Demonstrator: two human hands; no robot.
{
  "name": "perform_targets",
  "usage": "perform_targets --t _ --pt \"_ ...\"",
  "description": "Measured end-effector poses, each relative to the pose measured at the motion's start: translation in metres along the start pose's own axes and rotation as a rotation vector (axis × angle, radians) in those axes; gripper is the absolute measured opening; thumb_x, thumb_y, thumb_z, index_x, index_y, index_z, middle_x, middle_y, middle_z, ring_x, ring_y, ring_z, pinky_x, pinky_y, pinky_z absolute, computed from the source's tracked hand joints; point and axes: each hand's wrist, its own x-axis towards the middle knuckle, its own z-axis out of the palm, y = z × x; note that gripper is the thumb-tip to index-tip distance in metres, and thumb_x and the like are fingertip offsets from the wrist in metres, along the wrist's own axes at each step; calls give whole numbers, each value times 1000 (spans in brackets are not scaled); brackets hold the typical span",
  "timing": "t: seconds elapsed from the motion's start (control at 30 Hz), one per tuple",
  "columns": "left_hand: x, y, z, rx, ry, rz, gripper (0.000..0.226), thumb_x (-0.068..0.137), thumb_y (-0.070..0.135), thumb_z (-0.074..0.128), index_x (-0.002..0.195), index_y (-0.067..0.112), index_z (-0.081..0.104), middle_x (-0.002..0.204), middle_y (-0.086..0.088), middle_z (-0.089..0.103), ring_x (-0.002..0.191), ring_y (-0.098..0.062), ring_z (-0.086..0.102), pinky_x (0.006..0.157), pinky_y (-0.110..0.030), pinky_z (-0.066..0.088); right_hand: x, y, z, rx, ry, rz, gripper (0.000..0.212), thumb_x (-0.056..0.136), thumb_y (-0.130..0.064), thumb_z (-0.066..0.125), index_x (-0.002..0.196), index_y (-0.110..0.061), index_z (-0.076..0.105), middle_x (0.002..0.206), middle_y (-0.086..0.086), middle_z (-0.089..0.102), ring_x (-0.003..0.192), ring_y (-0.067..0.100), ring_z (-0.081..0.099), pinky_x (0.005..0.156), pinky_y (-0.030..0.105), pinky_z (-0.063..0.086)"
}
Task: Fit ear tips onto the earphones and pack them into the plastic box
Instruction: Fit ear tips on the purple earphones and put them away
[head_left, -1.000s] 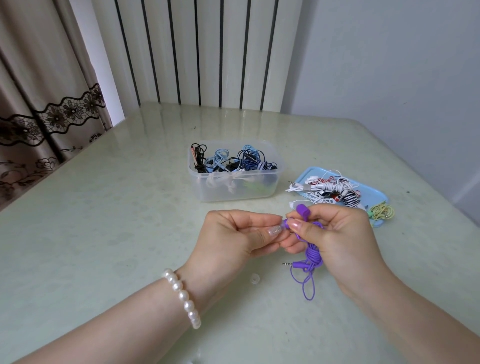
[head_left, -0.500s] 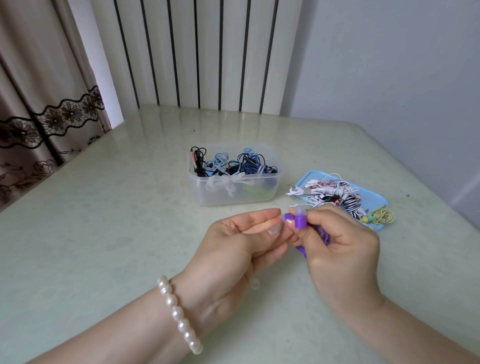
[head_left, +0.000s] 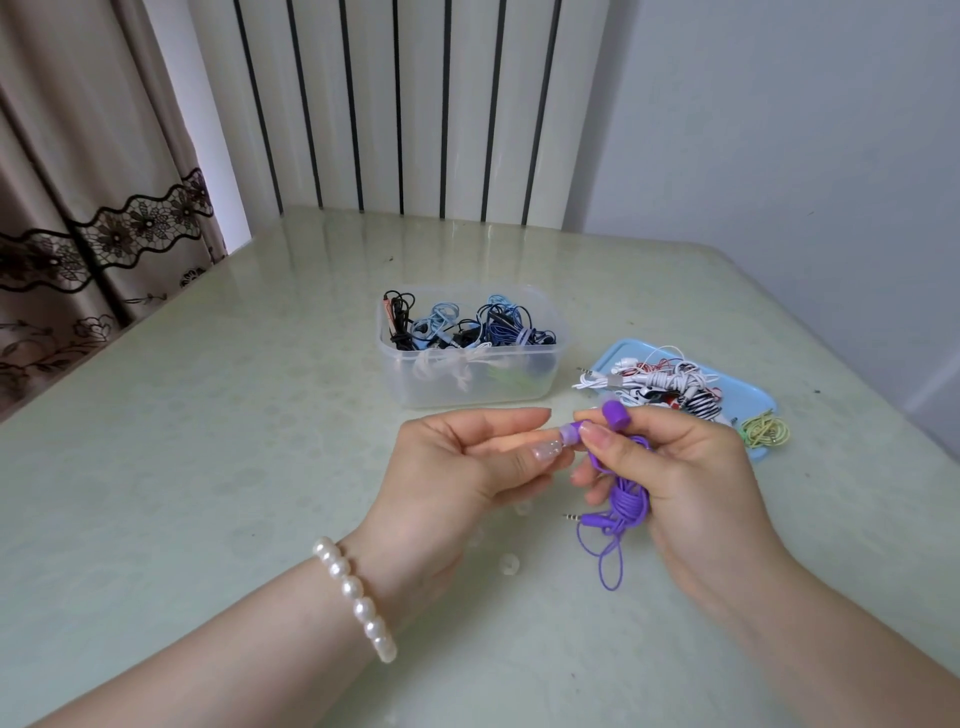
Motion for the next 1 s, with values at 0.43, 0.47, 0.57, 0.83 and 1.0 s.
perform_targets --t 0.43,0.47,0.57,0.83,1.0 --pt "-5 -7 3 247 36 351 17 54 19 74 71 18 74 70 -3 73 66 -14 68 65 -33 55 -5 -7 3 220 -101 212 12 60 -8 60 64 -2 70 52 5 60 41 13 50 37 19 40" --pt "-5 -8 3 249 44 357 18 54 20 74 72 19 74 70 -2 73 66 -15 68 65 -34 56 -5 -7 3 218 -98 207 12 60 -9 61 63 -2 71 53 6 59 41 13 51 38 19 41" --pt "-5 -7 5 249 0 350 15 59 17 71 73 17 75 71 -2 73 68 -14 69 65 -33 55 -6 -5 2 199 -84 185 14 60 -10 62 68 -1 70 53 8 58 43 14 52 40 20 42" --pt "-2 -8 5 5 -28 22 13 62 9 65 70 3 73 58 -8 64 53 -9 57 54 -17 49 -10 0 8 80 0 2 10 58 -11 64 67 -10 68 45 7 56 41 11 51 42 19 45" --pt "1 -5 2 -159 -97 -155 16 65 17 63 67 5 74 58 -2 62 50 -5 55 52 -15 50 -9 0 7 144 -7 59 12 59 -11 63 70 -7 68 52 7 59 43 13 52 41 20 44"
